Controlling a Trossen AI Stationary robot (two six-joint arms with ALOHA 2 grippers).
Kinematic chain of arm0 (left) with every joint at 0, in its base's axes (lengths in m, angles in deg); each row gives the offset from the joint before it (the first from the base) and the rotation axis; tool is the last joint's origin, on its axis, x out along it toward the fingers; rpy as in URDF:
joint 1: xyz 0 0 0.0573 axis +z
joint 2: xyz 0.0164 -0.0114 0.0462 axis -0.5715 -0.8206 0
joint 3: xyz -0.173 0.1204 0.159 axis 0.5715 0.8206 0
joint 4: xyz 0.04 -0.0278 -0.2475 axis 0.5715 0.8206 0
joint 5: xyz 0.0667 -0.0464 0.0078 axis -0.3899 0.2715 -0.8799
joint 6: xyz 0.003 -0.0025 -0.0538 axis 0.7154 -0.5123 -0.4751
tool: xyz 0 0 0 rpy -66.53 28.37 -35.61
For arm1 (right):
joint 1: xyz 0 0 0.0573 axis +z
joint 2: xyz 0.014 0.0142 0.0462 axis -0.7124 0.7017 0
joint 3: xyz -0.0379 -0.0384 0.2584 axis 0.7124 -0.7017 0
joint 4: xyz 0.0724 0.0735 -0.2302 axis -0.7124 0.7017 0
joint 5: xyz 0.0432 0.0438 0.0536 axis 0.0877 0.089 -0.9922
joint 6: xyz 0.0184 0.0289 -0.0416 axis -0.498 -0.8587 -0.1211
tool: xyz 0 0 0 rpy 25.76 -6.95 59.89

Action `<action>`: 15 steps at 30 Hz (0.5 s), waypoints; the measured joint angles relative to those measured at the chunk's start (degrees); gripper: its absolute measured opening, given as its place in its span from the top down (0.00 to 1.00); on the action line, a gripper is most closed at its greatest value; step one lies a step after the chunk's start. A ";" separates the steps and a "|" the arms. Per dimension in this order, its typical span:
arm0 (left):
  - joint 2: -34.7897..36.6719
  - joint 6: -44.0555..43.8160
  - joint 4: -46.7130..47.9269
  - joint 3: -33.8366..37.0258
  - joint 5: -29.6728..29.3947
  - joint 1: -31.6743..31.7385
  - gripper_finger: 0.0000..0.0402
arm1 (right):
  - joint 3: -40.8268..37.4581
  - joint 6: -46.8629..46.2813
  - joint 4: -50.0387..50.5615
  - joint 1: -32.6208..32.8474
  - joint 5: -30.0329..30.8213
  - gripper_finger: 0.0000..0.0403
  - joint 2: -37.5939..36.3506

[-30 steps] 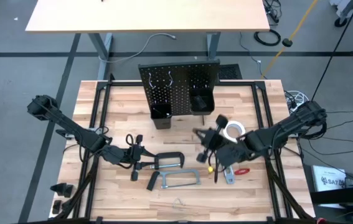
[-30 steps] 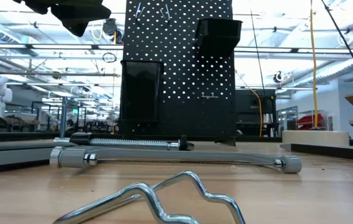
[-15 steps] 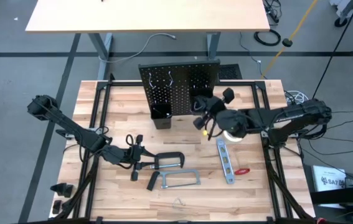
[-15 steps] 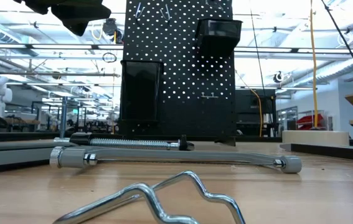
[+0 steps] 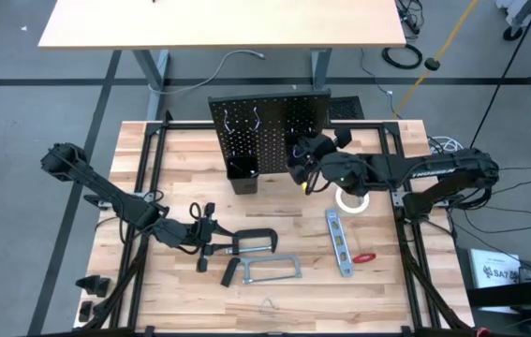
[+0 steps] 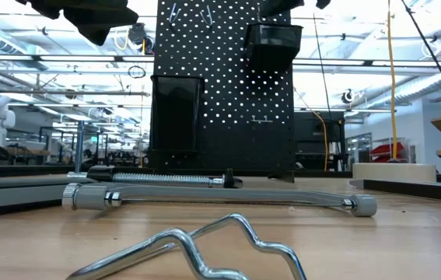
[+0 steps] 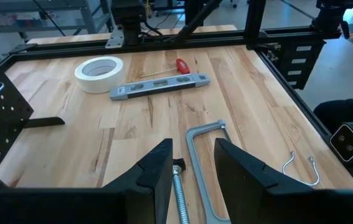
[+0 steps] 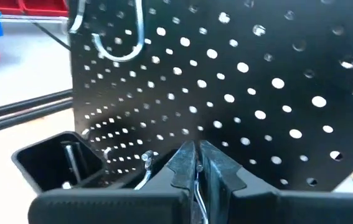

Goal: Hang tools onto peg board
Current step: Put the right binder clip into the top black bin on the peg board

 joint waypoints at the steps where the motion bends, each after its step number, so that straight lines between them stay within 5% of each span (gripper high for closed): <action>1: 0.00 0.00 0.00 0.00 0.00 0.00 0.69 | 0.00 -0.48 0.52 -0.27 0.02 0.97 0.00; 15: 0.00 0.00 -0.02 0.00 0.00 0.00 0.69 | 0.00 -2.63 2.51 -1.76 -0.04 0.91 0.00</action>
